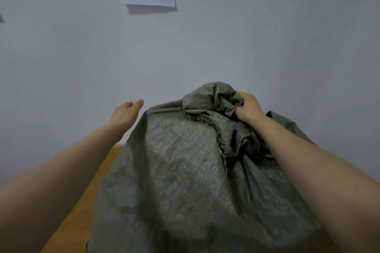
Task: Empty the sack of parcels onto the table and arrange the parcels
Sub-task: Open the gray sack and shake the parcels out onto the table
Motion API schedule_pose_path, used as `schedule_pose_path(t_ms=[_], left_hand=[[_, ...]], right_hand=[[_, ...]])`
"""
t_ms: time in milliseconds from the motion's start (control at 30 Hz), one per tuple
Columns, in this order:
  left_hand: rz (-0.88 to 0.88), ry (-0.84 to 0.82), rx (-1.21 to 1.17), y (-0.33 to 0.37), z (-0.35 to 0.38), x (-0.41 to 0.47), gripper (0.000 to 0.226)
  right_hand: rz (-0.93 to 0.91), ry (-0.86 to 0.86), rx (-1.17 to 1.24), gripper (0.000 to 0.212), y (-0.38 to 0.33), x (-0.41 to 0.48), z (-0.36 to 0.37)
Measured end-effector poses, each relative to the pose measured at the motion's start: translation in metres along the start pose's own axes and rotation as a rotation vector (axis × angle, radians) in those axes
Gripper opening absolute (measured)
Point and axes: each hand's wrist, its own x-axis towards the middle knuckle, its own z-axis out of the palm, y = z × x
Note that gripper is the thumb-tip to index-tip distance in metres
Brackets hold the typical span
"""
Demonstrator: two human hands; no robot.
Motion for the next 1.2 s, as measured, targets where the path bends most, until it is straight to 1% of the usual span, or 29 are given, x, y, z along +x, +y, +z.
schedule_pose_path(t_ms=[100, 167, 233, 267, 300, 333, 367, 400, 433, 467, 500, 533, 567, 600, 633, 700, 800, 900, 1000, 1033, 1100, 1133, 1167, 1200], left_hand=[[-0.285, -0.048, -0.028, -0.043, -0.005, -0.011, 0.073], [-0.451, -0.133, -0.029, -0.068, 0.0, -0.024, 0.077], [-0.593, -0.239, -0.083, -0.085, 0.01, -0.04, 0.087], [-0.618, -0.244, -0.113, -0.093, 0.014, -0.042, 0.093], [-0.635, -0.237, -0.126, -0.104, 0.017, -0.037, 0.107], [-0.639, -0.23, -0.116, -0.118, 0.02, -0.028, 0.13], [-0.671, -0.192, -0.071, -0.151, 0.028, -0.003, 0.154], [-0.71, -0.149, -0.031, -0.176, 0.035, 0.015, 0.169], [-0.735, -0.138, -0.033, -0.186, 0.036, 0.019, 0.175], [-0.734, -0.144, -0.065, -0.184, 0.033, 0.011, 0.168], [-0.727, -0.165, -0.098, -0.167, 0.028, -0.006, 0.149], [-0.716, -0.195, -0.121, -0.148, 0.024, -0.023, 0.12], [-0.722, -0.229, -0.125, -0.144, 0.024, -0.029, 0.097], [-0.719, -0.245, -0.145, -0.147, 0.026, -0.027, 0.086], [-0.729, -0.24, -0.157, -0.147, 0.027, -0.026, 0.081], [-0.699, -0.139, -0.196, -0.15, 0.026, -0.021, 0.073], [-0.66, -0.009, -0.172, -0.155, 0.026, -0.016, 0.067], [-0.655, 0.006, -0.168, -0.151, 0.027, -0.015, 0.053], [-0.68, -0.046, -0.203, -0.132, 0.021, -0.014, 0.034], [-0.675, -0.075, -0.219, -0.128, 0.019, -0.008, 0.031], [-0.657, -0.129, -0.265, -0.122, 0.019, 0.012, 0.026], [-0.64, -0.129, -0.285, -0.117, 0.017, 0.022, 0.018], [-0.618, -0.089, -0.33, -0.101, 0.012, 0.019, 0.012], [-0.606, -0.007, -0.421, -0.085, 0.008, 0.019, 0.02]], right_hand=[[0.001, 0.046, -0.02, 0.031, -0.001, 0.002, 0.001], [-0.02, 0.047, -0.006, 0.034, -0.005, -0.002, 0.004], [-0.037, 0.036, -0.017, 0.031, -0.008, -0.005, 0.008], [-0.041, 0.022, -0.027, 0.026, -0.01, -0.006, 0.011], [-0.042, 0.006, -0.037, 0.02, -0.012, -0.007, 0.014], [-0.035, -0.012, -0.048, 0.014, -0.014, -0.009, 0.017], [-0.027, -0.023, -0.064, 0.011, -0.016, -0.011, 0.02], [-0.028, -0.028, -0.08, 0.011, -0.019, -0.014, 0.023], [-0.035, -0.032, -0.09, 0.014, -0.02, -0.016, 0.025], [-0.039, -0.035, -0.095, 0.014, -0.022, -0.018, 0.027], [-0.038, -0.035, -0.105, 0.012, -0.022, -0.019, 0.027], [-0.035, -0.035, -0.119, 0.009, -0.023, -0.02, 0.028], [-0.033, -0.033, -0.129, 0.007, -0.023, -0.02, 0.028], [-0.036, -0.039, -0.131, 0.005, -0.023, -0.019, 0.028], [-0.049, -0.046, -0.129, 0.006, -0.022, -0.018, 0.03], [-0.076, -0.067, -0.135, 0.008, -0.022, -0.016, 0.035], [-0.064, -0.083, -0.128, 0.012, -0.024, -0.013, 0.045], [-0.078, -0.085, -0.143, 0.014, -0.028, -0.011, 0.051], [-0.08, -0.077, -0.157, 0.013, -0.029, -0.01, 0.053], [-0.079, -0.07, -0.159, 0.015, -0.029, -0.01, 0.054], [-0.086, -0.051, -0.17, 0.024, -0.033, -0.008, 0.054], [-0.092, -0.045, -0.168, 0.028, -0.036, -0.006, 0.054], [-0.101, -0.027, -0.156, 0.029, -0.04, -0.003, 0.054], [-0.105, -0.005, -0.149, 0.028, -0.044, -0.001, 0.054]])
